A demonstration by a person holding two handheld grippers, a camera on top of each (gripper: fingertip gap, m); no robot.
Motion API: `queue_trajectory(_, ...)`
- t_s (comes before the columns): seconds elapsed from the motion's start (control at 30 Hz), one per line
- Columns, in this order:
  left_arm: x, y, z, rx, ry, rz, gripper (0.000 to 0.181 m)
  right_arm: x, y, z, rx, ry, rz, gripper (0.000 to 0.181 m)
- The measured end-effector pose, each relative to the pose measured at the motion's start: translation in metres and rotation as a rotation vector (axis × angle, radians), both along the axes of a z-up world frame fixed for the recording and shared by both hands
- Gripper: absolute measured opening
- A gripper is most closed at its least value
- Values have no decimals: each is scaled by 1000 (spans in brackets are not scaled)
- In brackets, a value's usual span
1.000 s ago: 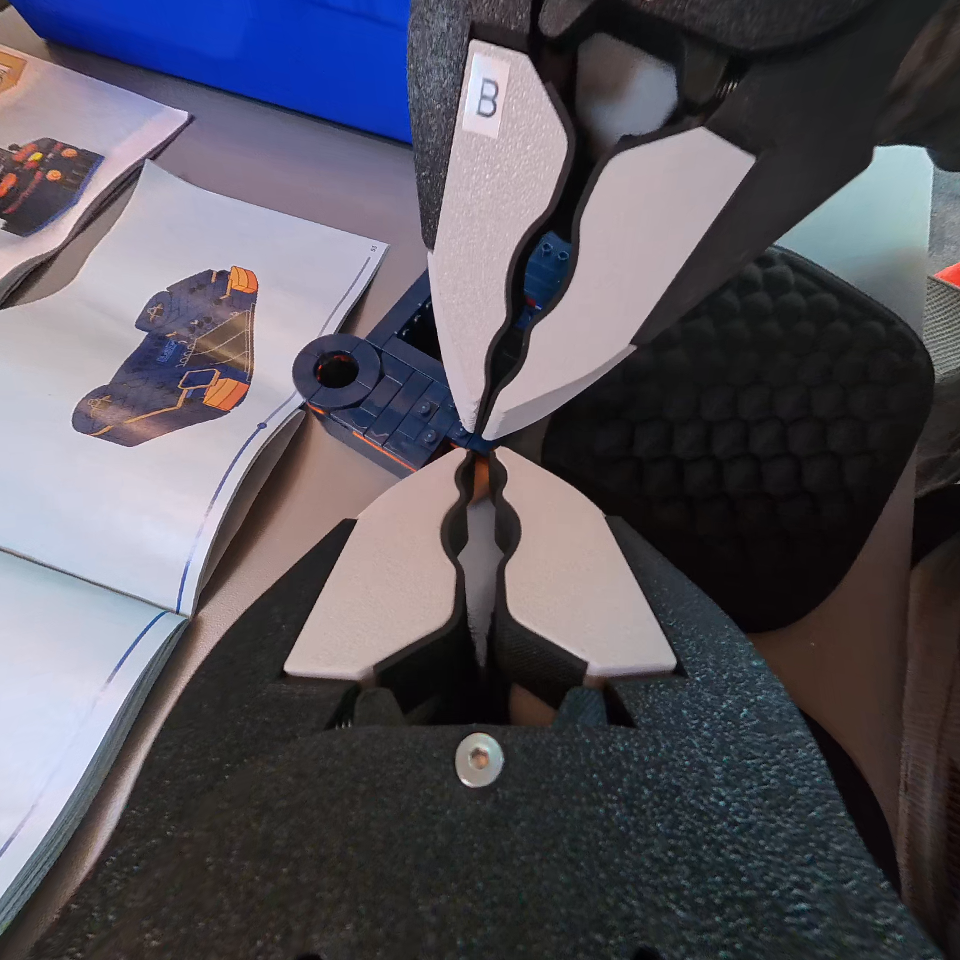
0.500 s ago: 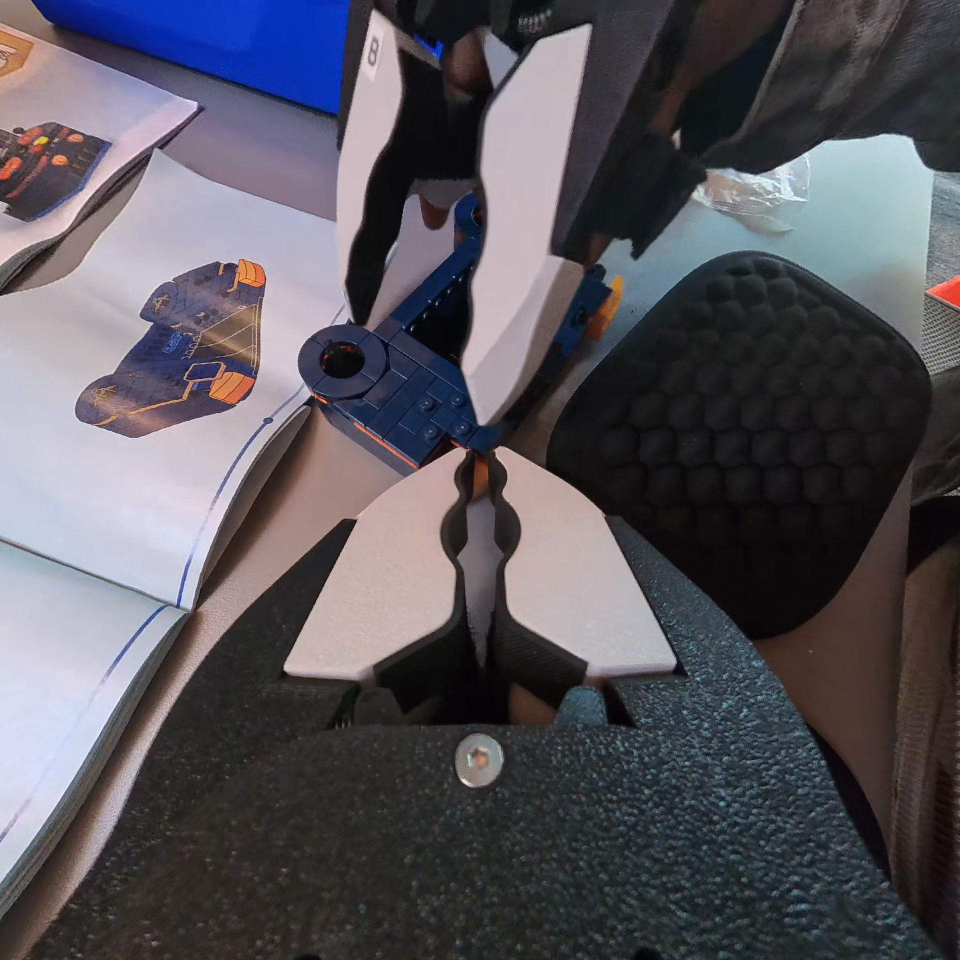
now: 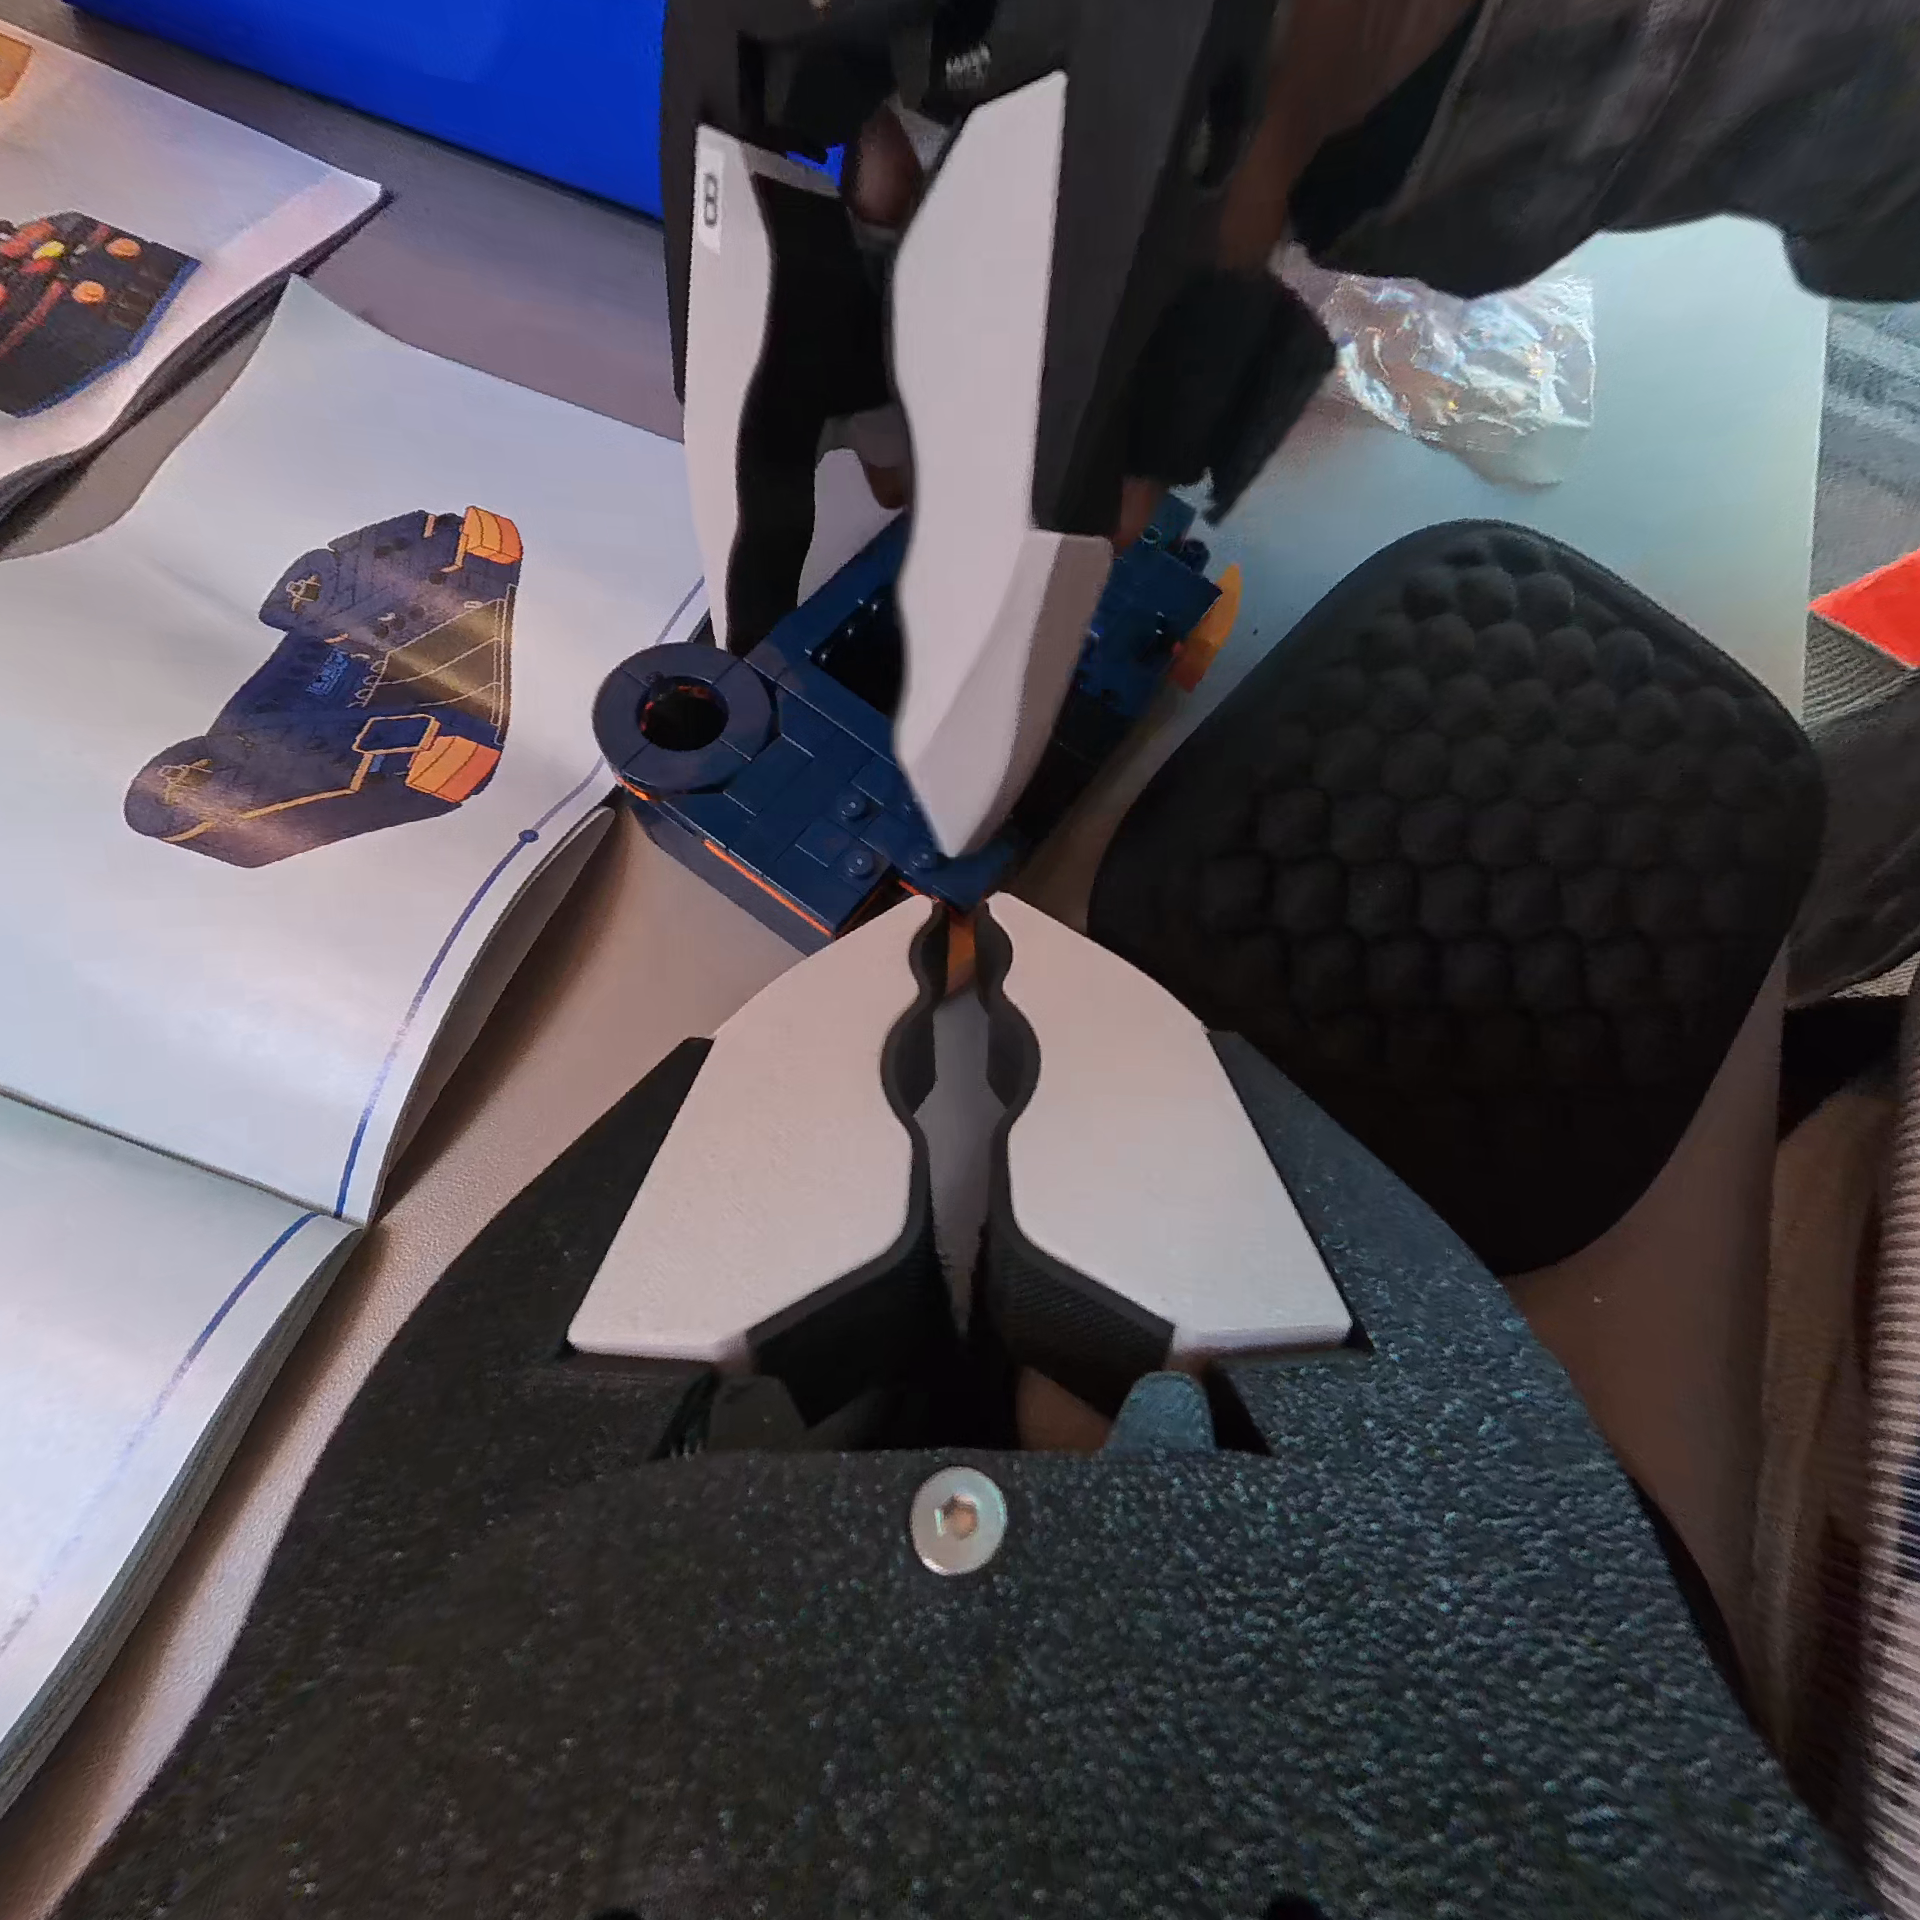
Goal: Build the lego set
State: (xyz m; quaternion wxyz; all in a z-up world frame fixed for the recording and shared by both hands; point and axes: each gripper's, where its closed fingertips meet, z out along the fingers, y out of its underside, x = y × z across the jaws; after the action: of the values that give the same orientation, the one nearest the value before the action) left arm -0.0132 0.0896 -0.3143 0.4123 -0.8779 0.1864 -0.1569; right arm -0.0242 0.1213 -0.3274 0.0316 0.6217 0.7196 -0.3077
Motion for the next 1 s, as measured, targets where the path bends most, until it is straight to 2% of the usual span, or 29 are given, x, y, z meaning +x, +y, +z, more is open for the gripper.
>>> queue_trajectory(0.27, 1, 0, 0, -17, -37, -7, 5, 1, 0, 0, -1, -67, 76, 57)
queue_trajectory(0.37, 0, 0, 0, -17, -39, -4, 5, 3, -3, 4, -68, -69, 72, 66)
queue_trajectory(0.7, 0, 0, 0, -19, -35, -5, 5, 5, -6, -2, 99, -100, 134, 70)
queue_trajectory(1.0, 0, 0, 0, -22, -45, -6, 4, 3, -3, -1, 48, -141, 119, 65)
